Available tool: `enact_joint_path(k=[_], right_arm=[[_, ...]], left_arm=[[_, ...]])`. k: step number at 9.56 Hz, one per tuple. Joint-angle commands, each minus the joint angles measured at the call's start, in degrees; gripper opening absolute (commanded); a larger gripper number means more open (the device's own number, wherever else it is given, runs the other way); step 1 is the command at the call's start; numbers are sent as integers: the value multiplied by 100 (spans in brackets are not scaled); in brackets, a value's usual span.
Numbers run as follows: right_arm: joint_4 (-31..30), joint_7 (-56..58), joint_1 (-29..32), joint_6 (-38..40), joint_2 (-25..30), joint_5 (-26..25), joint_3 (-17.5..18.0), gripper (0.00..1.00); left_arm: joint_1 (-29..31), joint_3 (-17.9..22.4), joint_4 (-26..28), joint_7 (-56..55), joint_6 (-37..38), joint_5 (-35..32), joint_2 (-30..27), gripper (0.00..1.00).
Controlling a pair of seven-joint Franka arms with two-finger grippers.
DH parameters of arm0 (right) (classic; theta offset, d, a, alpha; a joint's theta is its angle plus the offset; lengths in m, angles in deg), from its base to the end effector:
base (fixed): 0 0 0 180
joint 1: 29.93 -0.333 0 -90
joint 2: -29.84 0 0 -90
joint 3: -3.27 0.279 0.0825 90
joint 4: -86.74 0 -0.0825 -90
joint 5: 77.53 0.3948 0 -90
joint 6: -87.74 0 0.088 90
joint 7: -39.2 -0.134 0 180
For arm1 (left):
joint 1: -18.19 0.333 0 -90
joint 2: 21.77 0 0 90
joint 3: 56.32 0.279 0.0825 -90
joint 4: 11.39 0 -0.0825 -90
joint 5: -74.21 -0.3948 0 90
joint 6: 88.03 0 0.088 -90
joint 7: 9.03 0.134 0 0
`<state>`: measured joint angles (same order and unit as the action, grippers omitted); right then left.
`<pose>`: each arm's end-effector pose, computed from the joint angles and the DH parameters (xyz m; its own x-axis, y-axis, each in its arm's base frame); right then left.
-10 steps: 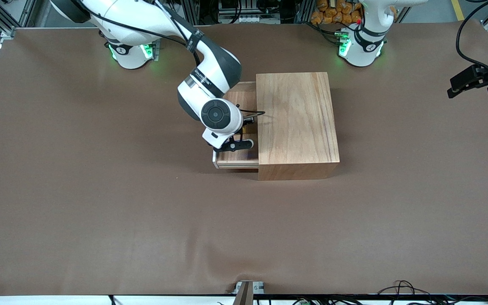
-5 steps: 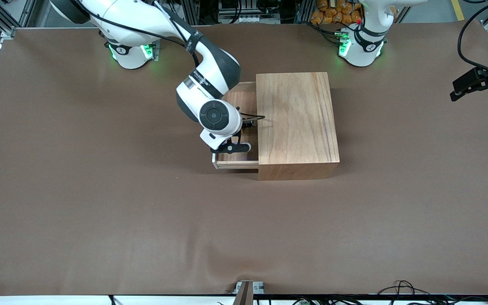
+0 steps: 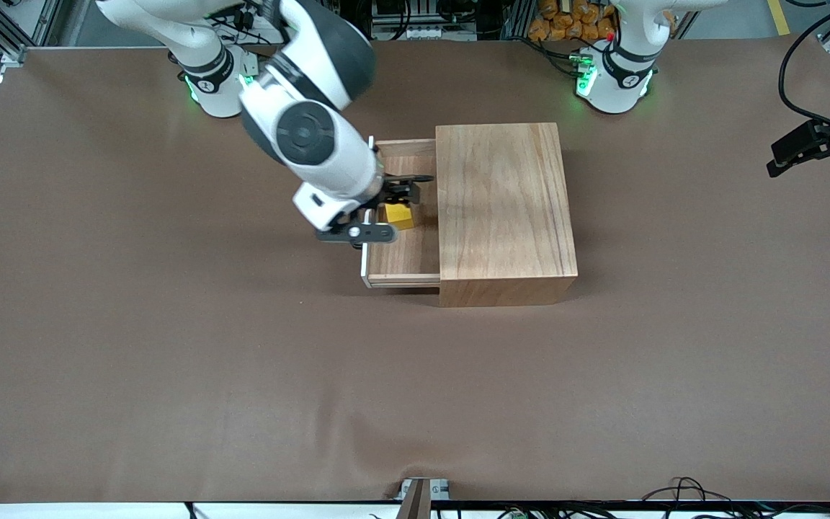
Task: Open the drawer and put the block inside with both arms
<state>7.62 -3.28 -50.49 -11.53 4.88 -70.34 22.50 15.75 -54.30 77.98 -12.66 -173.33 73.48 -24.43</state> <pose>0.5253 0.4171 0.4109 0.9717 -0.0770 -0.2232 -0.1115 -0.9829 -0.1464 0.5436 -0.0018 0.5844 0.9981 0.0570 -0.0239 0.0567 -0.9983 -0.0126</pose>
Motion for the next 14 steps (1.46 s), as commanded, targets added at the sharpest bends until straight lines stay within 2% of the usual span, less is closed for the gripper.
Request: enact_joint_path(k=[1, 3, 4, 5, 6, 7, 10, 11, 13, 14], right_arm=[[-165, 954, 717, 336, 342, -147, 45, 100], [-226, 2256, 1402, 829, 824, -848, 54, 100], [-357, 2802, 1754, 857, 1157, -877, 36, 100], [-576, 3312, 1905, 875, 1552, -929, -181, 100], [-770, 3865, 1837, 945, 1930, -921, -732, 100], [-876, 4341, 1845, 1085, 2169, -921, -1059, 100], [-859, 4826, 1845, 1709, 2574, -807, -1904, 100], [-868, 5098, 1871, 1771, 2671, -807, -2072, 100], [-877, 5119, 1985, 1955, 2812, -746, -2117, 100], [-886, 5058, 2073, 2000, 2865, -467, -2143, 100]], left_arm=[[33, -27, 37, 247, -30, 46, -42, 100], [33, -9, 36, 318, -30, 125, -16, 100], [42, -9, 36, 319, -30, 126, -16, 100], [68, -18, 36, 319, -30, 134, -16, 100], [147, -35, 19, 319, -30, 152, -7, 100], [139, -36, -16, 327, -30, 161, 10, 100], [112, -53, -34, 310, -13, 143, 63, 100], [112, -53, -34, 310, 5, 152, 63, 100], [112, -53, -34, 310, 14, 161, 63, 100], [121, -53, -51, 310, 14, 152, 63, 100]])
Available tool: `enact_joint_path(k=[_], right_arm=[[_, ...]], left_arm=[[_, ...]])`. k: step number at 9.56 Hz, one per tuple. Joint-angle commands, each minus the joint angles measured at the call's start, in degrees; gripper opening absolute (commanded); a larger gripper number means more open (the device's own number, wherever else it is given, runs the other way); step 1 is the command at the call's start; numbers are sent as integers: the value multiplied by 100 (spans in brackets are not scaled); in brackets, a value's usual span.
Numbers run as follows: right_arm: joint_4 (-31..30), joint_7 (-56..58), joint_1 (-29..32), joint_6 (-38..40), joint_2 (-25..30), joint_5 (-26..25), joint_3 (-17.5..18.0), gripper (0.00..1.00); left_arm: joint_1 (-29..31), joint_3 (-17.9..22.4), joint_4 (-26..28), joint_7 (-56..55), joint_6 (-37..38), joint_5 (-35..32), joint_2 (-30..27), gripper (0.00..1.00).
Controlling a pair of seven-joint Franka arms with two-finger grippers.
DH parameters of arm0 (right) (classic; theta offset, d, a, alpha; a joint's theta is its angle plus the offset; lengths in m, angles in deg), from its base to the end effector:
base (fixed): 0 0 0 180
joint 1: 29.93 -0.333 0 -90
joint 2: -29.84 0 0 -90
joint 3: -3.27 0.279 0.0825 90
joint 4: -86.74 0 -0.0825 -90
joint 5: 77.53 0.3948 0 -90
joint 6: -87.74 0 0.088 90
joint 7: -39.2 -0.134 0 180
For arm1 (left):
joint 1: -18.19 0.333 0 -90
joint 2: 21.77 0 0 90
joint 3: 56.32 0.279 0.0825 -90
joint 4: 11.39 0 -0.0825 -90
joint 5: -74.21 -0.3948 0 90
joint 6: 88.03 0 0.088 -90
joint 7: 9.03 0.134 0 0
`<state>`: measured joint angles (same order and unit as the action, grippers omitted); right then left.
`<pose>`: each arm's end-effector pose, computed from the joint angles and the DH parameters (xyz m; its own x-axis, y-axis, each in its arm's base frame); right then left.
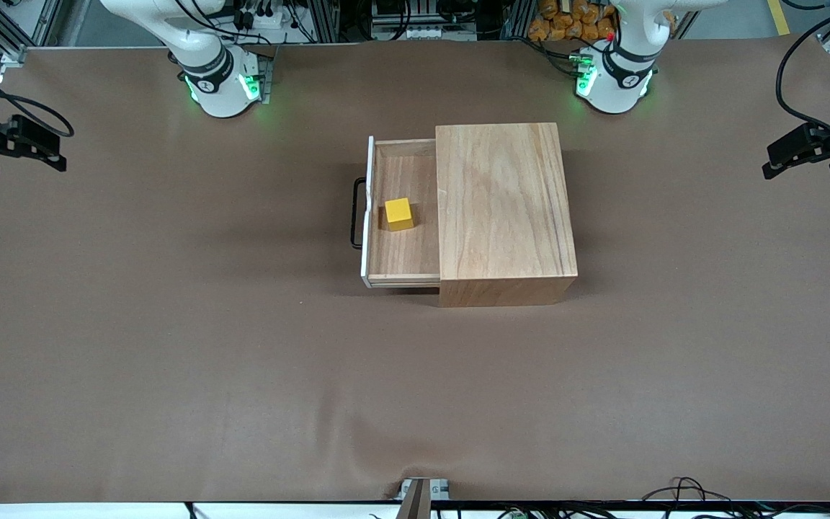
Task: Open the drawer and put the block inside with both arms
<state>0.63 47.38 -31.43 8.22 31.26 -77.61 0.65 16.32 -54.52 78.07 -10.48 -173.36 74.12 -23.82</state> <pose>0.5365 -0.0110 0.5912 0.9884 0.1229 -0.0893 0.1222 -0.9924 -0.0126 0.5462 -0.0002 0.5779 0.9990 0.0242 -0.0363 0.0241 -0.9997 -0.0014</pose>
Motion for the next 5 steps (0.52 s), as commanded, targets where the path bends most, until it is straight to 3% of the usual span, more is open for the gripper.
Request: enact_joint_path(k=[1, 5], right_arm=[[-187, -9, 220, -1, 228, 315, 24, 100], [-187, -361, 186, 69, 193, 192, 24, 100]], left_arm=[[55, -30, -87, 92, 16, 97, 3, 100], [90, -30, -78, 101, 34, 97, 12, 100]])
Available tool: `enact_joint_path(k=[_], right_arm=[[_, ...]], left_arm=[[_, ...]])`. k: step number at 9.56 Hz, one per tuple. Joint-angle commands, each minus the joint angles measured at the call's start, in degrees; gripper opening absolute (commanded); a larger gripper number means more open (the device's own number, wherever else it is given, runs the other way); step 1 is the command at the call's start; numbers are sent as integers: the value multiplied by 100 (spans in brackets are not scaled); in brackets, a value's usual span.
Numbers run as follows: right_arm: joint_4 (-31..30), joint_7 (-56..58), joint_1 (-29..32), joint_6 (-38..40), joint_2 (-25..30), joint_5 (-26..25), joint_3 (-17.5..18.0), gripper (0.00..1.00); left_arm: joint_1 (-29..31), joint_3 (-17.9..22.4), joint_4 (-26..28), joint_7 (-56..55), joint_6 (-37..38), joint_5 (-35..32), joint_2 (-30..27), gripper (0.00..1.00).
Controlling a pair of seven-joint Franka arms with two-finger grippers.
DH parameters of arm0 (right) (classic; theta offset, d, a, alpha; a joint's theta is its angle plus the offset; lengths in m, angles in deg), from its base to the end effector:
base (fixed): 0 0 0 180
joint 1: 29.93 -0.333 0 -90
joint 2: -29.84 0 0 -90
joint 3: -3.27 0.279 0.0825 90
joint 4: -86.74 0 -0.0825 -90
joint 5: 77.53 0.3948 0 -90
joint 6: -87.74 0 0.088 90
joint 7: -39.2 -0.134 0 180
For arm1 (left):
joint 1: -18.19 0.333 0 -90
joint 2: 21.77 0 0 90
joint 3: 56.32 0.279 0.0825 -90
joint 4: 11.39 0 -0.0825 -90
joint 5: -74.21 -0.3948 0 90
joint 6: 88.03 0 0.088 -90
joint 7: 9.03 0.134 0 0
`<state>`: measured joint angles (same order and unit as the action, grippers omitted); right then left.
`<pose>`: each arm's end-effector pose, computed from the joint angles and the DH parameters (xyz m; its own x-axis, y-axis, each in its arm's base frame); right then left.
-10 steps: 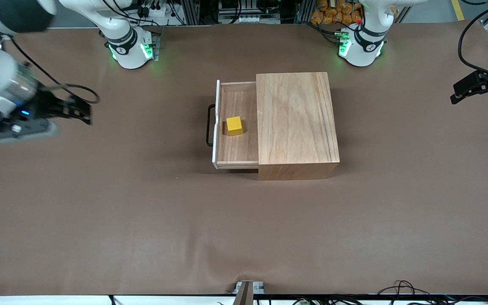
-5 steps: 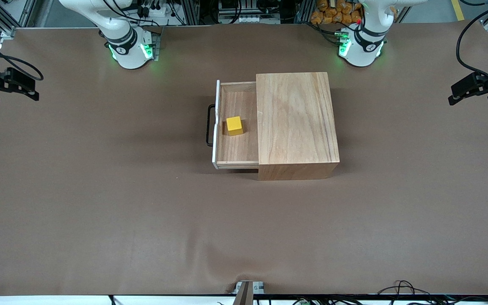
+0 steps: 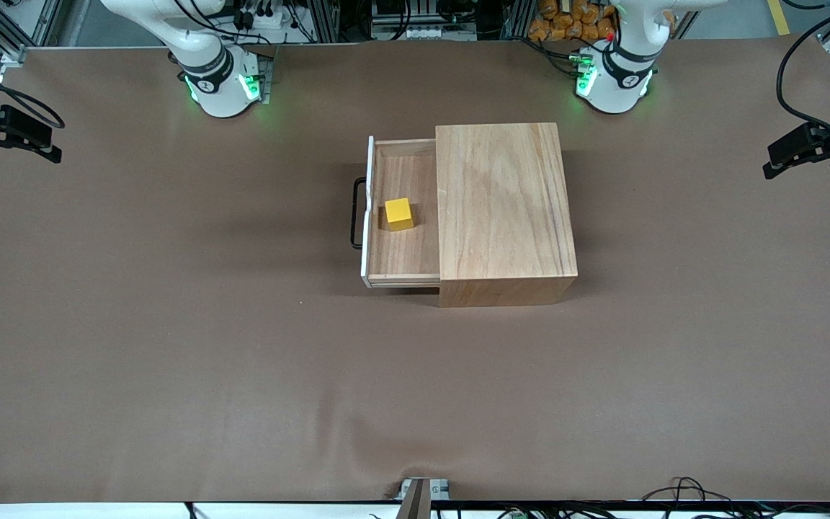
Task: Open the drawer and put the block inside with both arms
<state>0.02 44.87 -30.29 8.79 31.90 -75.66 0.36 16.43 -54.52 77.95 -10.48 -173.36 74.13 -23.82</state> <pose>0.5317 -0.0193 0.5916 0.9936 0.0610 -0.0955 0.0570 -0.9974 -0.0440 0.5463 0.0008 0.5789 0.9991 0.0261 -0.0342 0.0260 -0.9997 -0.0011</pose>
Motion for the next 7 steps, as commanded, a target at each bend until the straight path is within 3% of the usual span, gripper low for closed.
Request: enact_joint_path(k=[1, 7], right_arm=[[-117, -110, 71, -15, 119, -3, 53, 100], [-117, -101, 98, -24, 102, -20, 62, 100]], left_arm=[[80, -31, -66, 101, 34, 95, 29, 100], [44, -31, -65, 101, 78, 104, 47, 100]])
